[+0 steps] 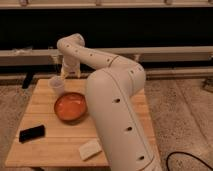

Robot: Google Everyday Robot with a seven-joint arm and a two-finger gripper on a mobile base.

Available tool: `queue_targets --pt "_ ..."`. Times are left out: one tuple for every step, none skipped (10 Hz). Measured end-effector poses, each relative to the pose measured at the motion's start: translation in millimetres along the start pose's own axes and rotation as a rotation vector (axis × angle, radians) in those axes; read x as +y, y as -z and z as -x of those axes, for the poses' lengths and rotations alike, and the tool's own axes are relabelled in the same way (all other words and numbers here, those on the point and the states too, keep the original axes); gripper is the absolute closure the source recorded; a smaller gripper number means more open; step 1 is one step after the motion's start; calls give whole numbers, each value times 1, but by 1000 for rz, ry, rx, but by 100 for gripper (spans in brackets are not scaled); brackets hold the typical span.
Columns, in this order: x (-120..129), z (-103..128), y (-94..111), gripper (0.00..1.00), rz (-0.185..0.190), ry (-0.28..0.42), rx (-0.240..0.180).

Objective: Pick up the ceramic cup

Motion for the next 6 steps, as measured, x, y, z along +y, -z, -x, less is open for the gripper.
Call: queue_targets --pt "1 0 0 35 0 1 0" --pt "3 2 -1 35 2 4 0" --pt "3 1 -2 35 1 6 4" --pt "4 1 -2 35 1 7 4" --pt "3 0 -3 35 0 7 5" --pt "3 1 -3 35 -1 8 5"
